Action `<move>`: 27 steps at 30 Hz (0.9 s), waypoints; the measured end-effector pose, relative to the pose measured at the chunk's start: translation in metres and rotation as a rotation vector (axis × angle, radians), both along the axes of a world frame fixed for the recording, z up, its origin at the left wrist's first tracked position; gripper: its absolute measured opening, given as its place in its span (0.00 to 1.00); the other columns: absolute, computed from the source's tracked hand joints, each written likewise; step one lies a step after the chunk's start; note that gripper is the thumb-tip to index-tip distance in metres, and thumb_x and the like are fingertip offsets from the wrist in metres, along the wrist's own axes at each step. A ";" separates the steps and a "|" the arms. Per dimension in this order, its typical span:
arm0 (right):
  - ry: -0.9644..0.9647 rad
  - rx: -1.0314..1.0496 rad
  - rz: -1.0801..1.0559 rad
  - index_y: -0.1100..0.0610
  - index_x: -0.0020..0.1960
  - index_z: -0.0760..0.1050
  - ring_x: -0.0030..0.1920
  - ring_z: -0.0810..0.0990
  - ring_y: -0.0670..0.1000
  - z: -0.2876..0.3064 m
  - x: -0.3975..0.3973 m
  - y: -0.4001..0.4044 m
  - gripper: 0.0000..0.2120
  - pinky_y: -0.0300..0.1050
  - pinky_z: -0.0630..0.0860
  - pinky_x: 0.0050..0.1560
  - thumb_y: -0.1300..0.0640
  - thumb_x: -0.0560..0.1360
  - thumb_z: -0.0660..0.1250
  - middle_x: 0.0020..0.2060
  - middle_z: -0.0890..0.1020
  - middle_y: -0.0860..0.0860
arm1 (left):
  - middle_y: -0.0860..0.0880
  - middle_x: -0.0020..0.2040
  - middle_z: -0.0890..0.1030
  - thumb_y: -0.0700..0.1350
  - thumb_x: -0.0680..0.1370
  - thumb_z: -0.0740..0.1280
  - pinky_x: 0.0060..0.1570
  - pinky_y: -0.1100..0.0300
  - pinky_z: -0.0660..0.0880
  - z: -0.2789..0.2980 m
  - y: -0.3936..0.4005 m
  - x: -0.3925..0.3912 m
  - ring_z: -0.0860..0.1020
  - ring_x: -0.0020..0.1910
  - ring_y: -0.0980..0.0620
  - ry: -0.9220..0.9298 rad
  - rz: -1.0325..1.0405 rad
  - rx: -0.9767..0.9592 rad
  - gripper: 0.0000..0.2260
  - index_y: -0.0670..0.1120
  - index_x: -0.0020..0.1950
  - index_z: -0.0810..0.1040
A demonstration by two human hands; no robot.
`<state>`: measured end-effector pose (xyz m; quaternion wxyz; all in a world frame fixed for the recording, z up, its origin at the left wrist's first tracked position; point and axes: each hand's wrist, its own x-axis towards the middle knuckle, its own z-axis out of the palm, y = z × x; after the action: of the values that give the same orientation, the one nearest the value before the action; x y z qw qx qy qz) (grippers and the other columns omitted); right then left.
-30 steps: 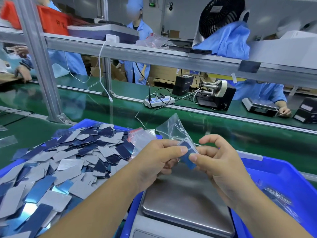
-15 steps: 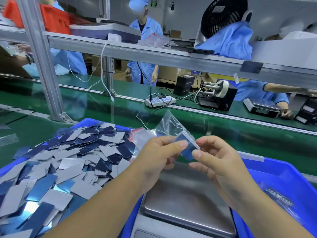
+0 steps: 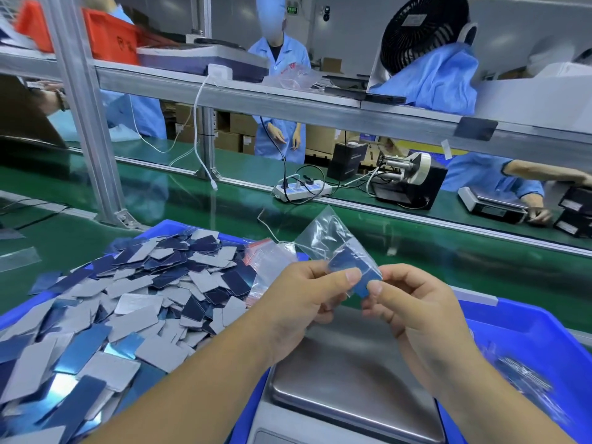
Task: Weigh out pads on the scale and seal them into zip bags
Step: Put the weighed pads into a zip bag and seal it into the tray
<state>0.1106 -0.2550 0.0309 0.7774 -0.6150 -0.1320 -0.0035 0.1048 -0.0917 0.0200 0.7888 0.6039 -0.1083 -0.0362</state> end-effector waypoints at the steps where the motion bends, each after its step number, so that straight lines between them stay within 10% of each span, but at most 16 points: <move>1: -0.003 0.013 -0.002 0.58 0.38 0.83 0.30 0.79 0.53 0.000 0.000 0.000 0.07 0.42 0.78 0.32 0.60 0.60 0.74 0.34 0.82 0.58 | 0.53 0.31 0.71 0.56 0.65 0.76 0.27 0.66 0.60 0.001 -0.001 0.000 0.65 0.29 0.57 -0.004 0.008 -0.002 0.09 0.51 0.33 0.83; 18: 0.011 0.019 0.039 0.60 0.41 0.83 0.34 0.79 0.53 -0.002 -0.002 0.001 0.09 0.43 0.77 0.35 0.58 0.62 0.74 0.38 0.83 0.60 | 0.53 0.33 0.80 0.64 0.65 0.72 0.33 0.63 0.65 -0.001 -0.006 -0.004 0.67 0.30 0.57 -0.068 0.097 0.182 0.17 0.52 0.39 0.86; 27: -0.025 0.001 0.031 0.58 0.41 0.85 0.33 0.80 0.52 -0.003 -0.001 0.002 0.11 0.42 0.78 0.35 0.56 0.60 0.75 0.37 0.84 0.57 | 0.51 0.34 0.73 0.54 0.69 0.74 0.27 0.67 0.63 0.000 -0.004 -0.002 0.64 0.26 0.58 -0.139 0.085 -0.038 0.09 0.54 0.47 0.85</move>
<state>0.1092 -0.2534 0.0275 0.7759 -0.6125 -0.1513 0.0009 0.1026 -0.0957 0.0196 0.7915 0.5939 -0.1379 0.0415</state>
